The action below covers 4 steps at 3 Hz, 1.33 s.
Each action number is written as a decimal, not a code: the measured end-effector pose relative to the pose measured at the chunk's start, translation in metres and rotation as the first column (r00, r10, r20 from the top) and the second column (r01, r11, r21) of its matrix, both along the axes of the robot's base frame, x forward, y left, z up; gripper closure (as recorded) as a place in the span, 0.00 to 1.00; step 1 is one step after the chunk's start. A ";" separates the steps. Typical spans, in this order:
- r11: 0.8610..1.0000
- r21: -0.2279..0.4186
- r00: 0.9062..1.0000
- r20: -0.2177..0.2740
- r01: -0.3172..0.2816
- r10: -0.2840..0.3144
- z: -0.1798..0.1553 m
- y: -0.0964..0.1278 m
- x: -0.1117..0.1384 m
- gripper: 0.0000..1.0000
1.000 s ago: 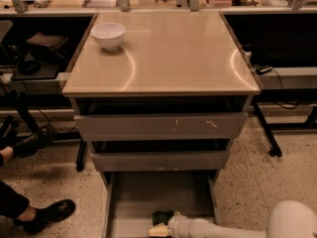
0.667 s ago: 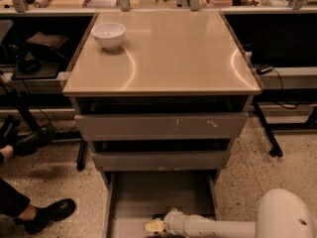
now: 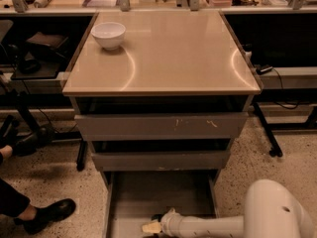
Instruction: Pick sponge from bottom drawer and place on counter
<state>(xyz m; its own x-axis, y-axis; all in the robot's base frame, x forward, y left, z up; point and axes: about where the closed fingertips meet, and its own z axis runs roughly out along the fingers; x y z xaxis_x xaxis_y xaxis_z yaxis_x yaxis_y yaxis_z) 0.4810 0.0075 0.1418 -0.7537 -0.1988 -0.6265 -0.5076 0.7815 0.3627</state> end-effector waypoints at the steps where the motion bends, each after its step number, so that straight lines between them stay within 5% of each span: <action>1: 1.000 -0.013 0.999 0.040 0.026 -0.025 0.001 0.007 0.013 0.00; 3: 0.997 -0.059 0.998 0.047 0.044 -0.041 -0.001 0.007 0.016 0.00; 4: 0.999 -0.026 0.999 0.024 0.047 -0.046 -0.008 0.002 0.019 0.00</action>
Offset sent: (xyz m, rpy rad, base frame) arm 0.0117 0.0089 0.0007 -0.0137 -0.0361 -0.0201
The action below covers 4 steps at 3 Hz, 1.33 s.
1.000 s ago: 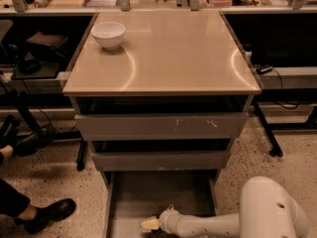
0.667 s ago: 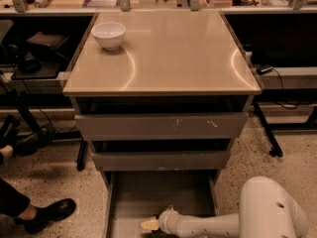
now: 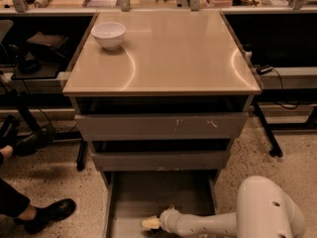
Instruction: Pick sponge from bottom drawer and place on counter
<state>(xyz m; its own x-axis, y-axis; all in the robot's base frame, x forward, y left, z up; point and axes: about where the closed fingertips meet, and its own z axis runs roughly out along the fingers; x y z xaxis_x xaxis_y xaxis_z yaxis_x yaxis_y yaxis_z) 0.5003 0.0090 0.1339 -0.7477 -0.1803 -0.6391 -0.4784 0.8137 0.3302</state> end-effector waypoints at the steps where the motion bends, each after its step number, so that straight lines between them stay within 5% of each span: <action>1: 0.999 0.005 0.999 -0.025 -0.032 0.032 -0.003 0.000 -0.003 0.00; 3: 0.999 -0.021 0.999 -0.016 -0.030 0.030 -0.018 0.003 -0.017 0.00; 4: 0.999 -0.021 0.999 -0.016 -0.030 0.030 -0.018 0.003 -0.017 0.17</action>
Offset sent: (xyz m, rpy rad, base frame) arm -0.0019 -0.0008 -0.0030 0.0047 0.0231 0.0305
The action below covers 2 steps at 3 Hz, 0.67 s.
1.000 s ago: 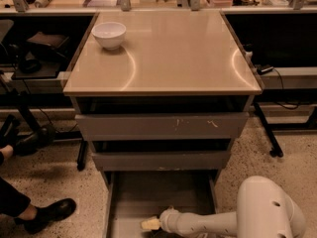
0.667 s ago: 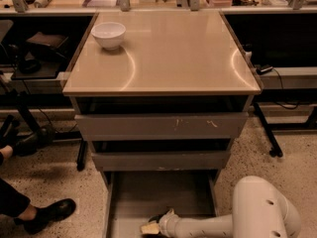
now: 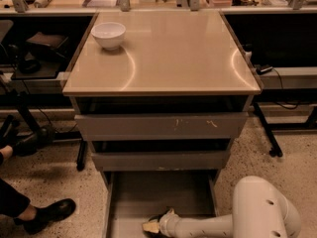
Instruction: Pick sponge from bottom drawer and place on counter
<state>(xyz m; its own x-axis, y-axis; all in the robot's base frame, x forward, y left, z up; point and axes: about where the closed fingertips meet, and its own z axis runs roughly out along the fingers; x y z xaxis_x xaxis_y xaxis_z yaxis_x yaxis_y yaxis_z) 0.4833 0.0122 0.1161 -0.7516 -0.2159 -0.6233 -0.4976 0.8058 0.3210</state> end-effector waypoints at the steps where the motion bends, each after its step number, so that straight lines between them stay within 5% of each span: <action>1: 1.000 0.000 1.000 0.000 0.000 0.000 0.000 0.000 0.000 0.41; 2: 1.000 0.000 1.000 0.000 0.000 0.000 0.000 0.000 0.000 0.64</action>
Offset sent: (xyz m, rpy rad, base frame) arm 0.0000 0.0000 0.0000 0.0000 0.0000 0.0000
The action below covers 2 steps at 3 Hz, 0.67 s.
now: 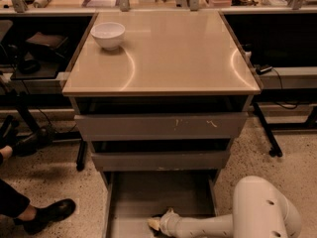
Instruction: Pick sponge from bottom drawer and place on counter
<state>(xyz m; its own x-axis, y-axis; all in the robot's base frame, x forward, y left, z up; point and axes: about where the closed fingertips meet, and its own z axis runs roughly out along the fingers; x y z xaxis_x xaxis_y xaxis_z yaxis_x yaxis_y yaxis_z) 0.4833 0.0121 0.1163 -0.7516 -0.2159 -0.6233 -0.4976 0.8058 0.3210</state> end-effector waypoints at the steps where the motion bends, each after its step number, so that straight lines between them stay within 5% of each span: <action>1: 1.000 0.000 1.000 0.000 0.000 0.000 0.002 -0.001 0.000 0.87; 2: 0.999 -0.007 0.996 0.077 0.048 -0.047 0.042 -0.019 0.009 1.00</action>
Offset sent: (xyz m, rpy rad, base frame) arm 0.0290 -0.0695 0.1512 -0.0339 -0.2784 -0.1722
